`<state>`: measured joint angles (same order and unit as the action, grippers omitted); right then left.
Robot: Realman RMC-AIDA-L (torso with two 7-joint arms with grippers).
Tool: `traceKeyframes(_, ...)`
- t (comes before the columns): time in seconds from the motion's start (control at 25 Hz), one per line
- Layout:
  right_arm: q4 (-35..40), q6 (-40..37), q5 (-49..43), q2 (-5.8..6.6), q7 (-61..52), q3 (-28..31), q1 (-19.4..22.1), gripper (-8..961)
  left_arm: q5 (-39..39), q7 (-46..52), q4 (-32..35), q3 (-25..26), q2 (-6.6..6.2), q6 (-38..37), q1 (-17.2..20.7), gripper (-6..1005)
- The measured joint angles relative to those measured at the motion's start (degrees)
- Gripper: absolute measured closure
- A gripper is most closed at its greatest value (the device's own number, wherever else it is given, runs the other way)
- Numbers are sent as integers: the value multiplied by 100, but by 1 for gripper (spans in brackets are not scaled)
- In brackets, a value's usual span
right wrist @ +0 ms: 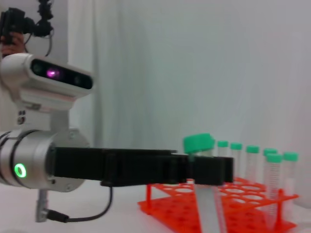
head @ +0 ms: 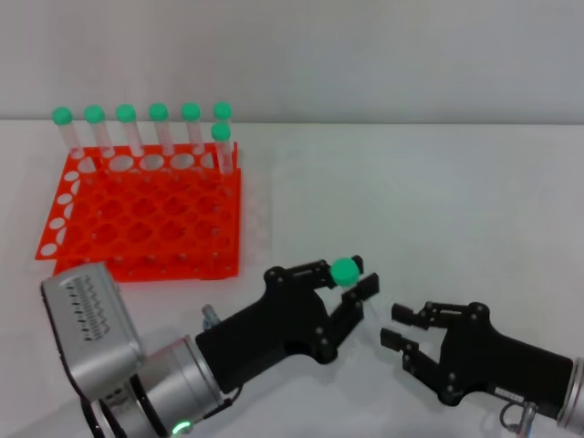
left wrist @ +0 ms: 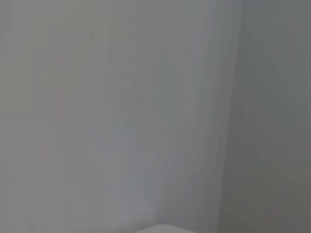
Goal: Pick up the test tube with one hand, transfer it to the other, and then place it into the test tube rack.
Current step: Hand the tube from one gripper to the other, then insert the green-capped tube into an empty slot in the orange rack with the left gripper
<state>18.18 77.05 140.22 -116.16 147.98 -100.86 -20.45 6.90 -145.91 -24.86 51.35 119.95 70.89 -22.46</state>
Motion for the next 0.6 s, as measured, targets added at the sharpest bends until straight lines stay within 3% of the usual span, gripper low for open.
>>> traceKeyframes(0.2,-107,-155,307,9,-19,32,55,712,-627,-369,87,32,-45,224,221,786)
traceKeyframes(0.36,-287,-212,410,33,37,462,161,569,-1034,-778,286,275,-59,532,390,784)
traceKeyframes(0.44,-379,-211,409,38,63,718,183,498,-1078,-864,375,526,-59,623,457,783)
traceKeyframes(0.6,-500,-195,412,48,102,1481,282,357,-1103,-1022,588,1568,-47,798,624,781)
